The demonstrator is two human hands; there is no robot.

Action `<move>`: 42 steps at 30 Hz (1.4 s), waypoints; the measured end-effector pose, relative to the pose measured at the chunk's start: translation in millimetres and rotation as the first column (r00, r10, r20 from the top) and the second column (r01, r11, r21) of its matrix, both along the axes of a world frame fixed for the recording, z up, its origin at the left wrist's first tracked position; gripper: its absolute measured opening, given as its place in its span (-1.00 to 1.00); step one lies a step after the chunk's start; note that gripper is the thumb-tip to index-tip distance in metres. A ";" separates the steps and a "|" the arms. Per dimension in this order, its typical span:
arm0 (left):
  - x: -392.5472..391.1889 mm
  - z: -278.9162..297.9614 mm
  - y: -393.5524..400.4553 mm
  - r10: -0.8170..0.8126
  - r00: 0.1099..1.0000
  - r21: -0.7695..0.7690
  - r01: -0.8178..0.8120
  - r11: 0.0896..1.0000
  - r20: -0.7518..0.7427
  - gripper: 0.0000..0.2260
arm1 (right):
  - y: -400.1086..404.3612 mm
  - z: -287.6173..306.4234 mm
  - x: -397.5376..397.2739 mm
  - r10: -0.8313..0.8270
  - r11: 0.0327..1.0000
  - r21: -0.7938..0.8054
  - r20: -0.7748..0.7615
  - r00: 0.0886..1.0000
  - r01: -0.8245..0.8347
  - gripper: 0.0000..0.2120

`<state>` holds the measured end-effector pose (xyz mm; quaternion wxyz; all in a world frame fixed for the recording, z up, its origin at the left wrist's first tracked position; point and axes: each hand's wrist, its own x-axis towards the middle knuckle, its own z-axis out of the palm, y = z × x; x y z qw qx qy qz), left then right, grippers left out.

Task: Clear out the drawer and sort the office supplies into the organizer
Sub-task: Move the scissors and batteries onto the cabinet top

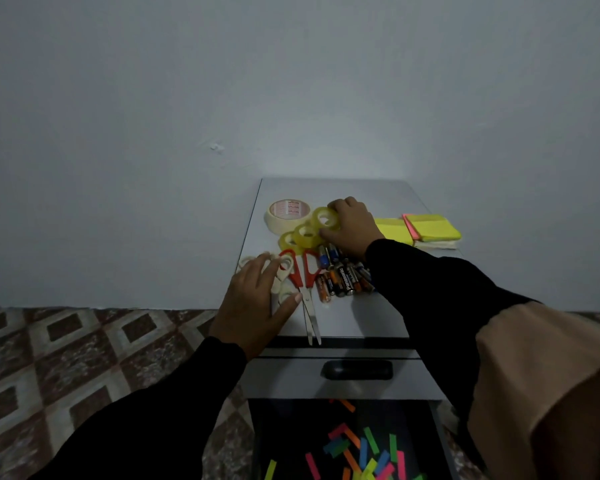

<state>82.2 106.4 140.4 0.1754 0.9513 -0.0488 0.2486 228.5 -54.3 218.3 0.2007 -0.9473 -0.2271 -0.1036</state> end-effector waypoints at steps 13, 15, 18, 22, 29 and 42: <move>-1.2 0.8 -1.9 0.031 1.000 0.035 -0.031 0.999 -0.003 -0.30 | 1.3 -13.4 4.8 -0.055 0.998 0.007 0.002 0.998 0.055 -0.40; -1.0 0.6 -0.9 0.030 0.999 0.037 -0.030 0.999 -0.010 -0.31 | -1.4 -11.9 -1.0 -0.039 0.999 0.018 0.003 0.999 0.039 -0.38; -2.3 2.9 -0.5 0.038 0.999 0.001 -0.038 0.999 -0.012 -0.32 | -8.9 -7.1 -19.8 0.017 0.998 0.059 0.039 0.999 -0.020 -0.40; -18.5 17.5 -11.6 0.030 0.997 -0.145 -0.019 0.989 0.075 -0.40 | -26.2 -0.2 -66.3 0.154 0.972 0.161 0.111 0.982 -0.171 -0.46; -110.6 2.5 -58.9 -0.068 0.978 -0.079 0.085 0.993 0.196 -0.46 | -78.2 -13.6 -175.7 0.327 0.925 0.166 0.106 0.939 -0.341 -0.45; -208.8 -123.6 -111.0 -0.041 0.978 -0.188 0.002 0.982 -0.206 -0.27 | -158.7 -149.4 -265.0 0.245 0.969 0.056 -0.175 0.953 -0.239 -0.34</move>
